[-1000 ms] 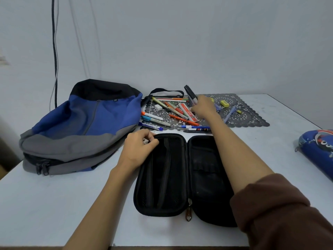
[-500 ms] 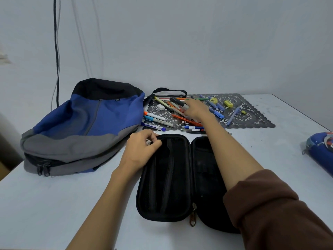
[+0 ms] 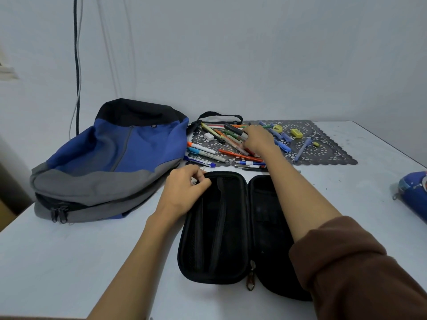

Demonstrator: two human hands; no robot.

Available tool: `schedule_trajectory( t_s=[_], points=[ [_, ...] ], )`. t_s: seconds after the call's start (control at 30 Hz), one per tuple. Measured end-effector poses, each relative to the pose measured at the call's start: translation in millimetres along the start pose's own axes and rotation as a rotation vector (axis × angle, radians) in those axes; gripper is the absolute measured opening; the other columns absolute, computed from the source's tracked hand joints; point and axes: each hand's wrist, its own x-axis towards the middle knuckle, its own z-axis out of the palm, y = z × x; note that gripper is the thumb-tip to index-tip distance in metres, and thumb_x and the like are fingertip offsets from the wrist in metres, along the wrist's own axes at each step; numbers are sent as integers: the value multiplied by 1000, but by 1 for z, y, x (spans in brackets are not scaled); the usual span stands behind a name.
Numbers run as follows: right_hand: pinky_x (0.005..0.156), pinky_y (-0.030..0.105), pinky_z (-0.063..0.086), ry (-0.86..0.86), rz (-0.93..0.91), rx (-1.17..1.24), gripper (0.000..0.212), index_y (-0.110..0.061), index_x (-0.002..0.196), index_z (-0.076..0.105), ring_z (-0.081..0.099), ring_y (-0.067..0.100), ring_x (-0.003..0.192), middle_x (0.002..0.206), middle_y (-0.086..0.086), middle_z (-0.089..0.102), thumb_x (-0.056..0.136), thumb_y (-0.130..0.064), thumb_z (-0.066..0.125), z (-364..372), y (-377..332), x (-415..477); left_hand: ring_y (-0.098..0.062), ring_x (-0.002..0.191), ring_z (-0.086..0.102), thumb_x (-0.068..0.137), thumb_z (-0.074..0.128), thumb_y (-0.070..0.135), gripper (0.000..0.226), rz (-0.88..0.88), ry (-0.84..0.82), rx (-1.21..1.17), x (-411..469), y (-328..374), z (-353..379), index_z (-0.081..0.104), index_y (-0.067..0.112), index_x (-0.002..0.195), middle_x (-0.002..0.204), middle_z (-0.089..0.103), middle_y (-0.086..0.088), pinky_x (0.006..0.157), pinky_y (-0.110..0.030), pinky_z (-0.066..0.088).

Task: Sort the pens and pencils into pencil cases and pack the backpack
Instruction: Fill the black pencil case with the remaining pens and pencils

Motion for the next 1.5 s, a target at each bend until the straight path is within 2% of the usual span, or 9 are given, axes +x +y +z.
schedule_trajectory(
  t_s=[0.33, 0.43, 0.53, 0.67, 0.83, 0.97, 1.13, 1.27, 1.5],
  points=[
    [67, 34, 40, -102, 75, 8, 22, -9, 79, 44, 52, 27, 79, 82, 9, 53, 97, -18, 49, 0, 5, -3, -6, 91, 62, 79, 68, 19, 14, -13, -11, -7, 0, 1, -1, 62, 18, 67, 87, 69, 6, 77, -31, 50],
    [72, 37, 45, -73, 78, 110, 25, -3, 108, 51, 58, 33, 91, 95, 14, 59, 100, -26, 45, -4, 3, -2, -7, 92, 62, 79, 68, 19, 13, -16, -10, -10, 0, 1, -1, 63, 17, 67, 88, 70, 6, 77, -32, 50],
    [70, 35, 41, -44, 80, 173, 45, 0, 134, 36, 56, 30, 88, 104, 16, 57, 101, -29, 44, -9, -2, -1, -7, 90, 61, 79, 68, 19, 13, -17, -12, -6, 0, 2, -1, 62, 17, 67, 87, 69, 6, 76, -30, 49],
    [60, 33, 40, -71, 23, 269, 21, -5, 108, 44, 49, 20, 71, 90, 9, 51, 97, -21, 51, -14, -18, -3, -5, 89, 61, 79, 68, 19, 14, -21, -13, -8, 0, 2, -1, 62, 18, 66, 86, 68, 9, 75, -28, 48],
    [67, 37, 44, -103, -45, 426, 23, -2, 105, 47, 51, 23, 78, 90, 9, 50, 86, -6, 58, -6, -44, -6, -4, 84, 59, 79, 68, 19, 14, -30, -9, -3, -1, 3, -2, 61, 17, 66, 82, 66, 10, 73, -27, 45],
    [56, 27, 39, -132, -130, 408, 16, -11, 76, 48, 51, 20, 69, 77, 5, 53, 86, -5, 59, 1, -64, -11, -5, 90, 61, 79, 68, 18, 12, -40, -16, -5, -1, 5, -3, 63, 14, 68, 87, 69, 7, 76, -27, 46],
    [57, 28, 35, -123, -213, 247, 11, -15, 82, 53, 54, 25, 82, 91, 9, 59, 85, -14, 63, 16, -80, -17, -8, 83, 61, 76, 66, 26, 15, -33, -7, 0, -2, 6, -3, 61, 16, 66, 80, 68, 6, 71, -28, 46],
    [73, 32, 38, -93, -252, -1, 26, -8, 112, 56, 57, 30, 100, 110, 12, 61, 90, -20, 60, 23, -82, -19, -12, 79, 61, 69, 58, 34, 18, -32, 4, -13, -3, 8, -4, 59, 17, 65, 74, 66, 6, 72, -32, 49],
    [67, 32, 36, -122, -173, 67, 25, -15, 77, 45, 50, 26, 82, 89, 6, 53, 90, -34, 55, 8, -67, -11, -11, 77, 59, 79, 68, 19, 16, -18, 30, 8, -2, 6, -3, 61, 14, 66, 74, 65, 5, 70, -29, 47]
  ],
)
